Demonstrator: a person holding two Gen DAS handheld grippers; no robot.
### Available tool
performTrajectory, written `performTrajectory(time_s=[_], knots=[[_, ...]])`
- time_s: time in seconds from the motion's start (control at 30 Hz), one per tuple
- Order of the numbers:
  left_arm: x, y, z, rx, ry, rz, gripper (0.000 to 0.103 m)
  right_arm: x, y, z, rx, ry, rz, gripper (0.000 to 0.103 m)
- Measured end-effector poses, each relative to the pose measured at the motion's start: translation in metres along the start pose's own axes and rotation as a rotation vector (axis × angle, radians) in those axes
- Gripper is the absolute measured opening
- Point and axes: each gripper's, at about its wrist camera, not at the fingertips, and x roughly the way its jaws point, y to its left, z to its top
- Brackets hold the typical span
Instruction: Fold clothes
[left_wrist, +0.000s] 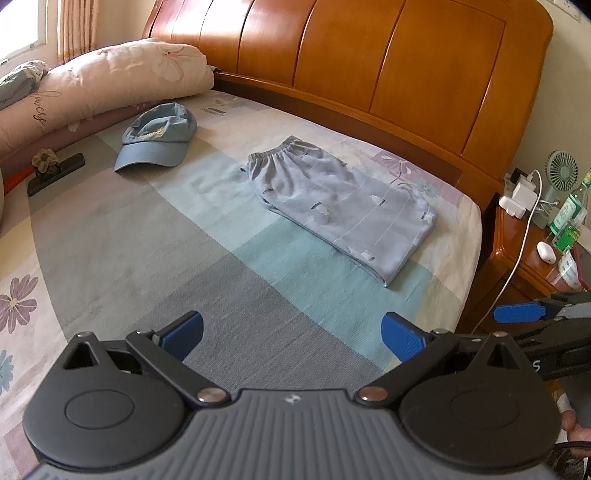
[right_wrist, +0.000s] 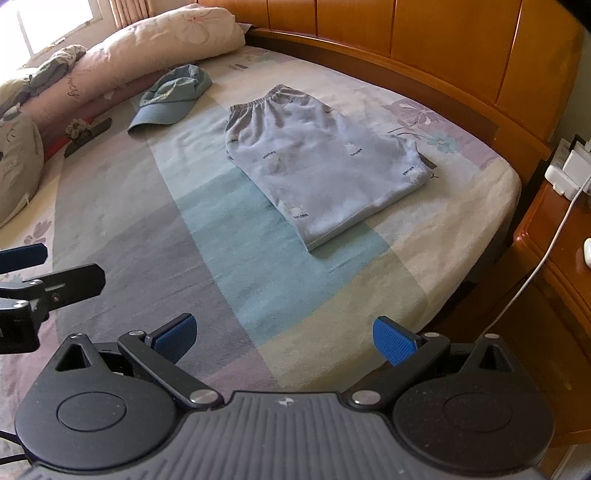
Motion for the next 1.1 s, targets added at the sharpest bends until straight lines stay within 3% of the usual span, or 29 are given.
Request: performTrajectory(time_s=[0.63, 1.1], knots=[[0.005, -0.001, -0.001, 0.008, 0.014, -0.006, 0.102, 0.001, 0.000, 0.003, -0.003, -0.005, 0.007, 0.103], [0.006, -0.001, 0.000, 0.000, 0.010, -0.017, 0.102, -0.009, 0.002, 0.010, -0.014, -0.080, 0.014, 0.103]])
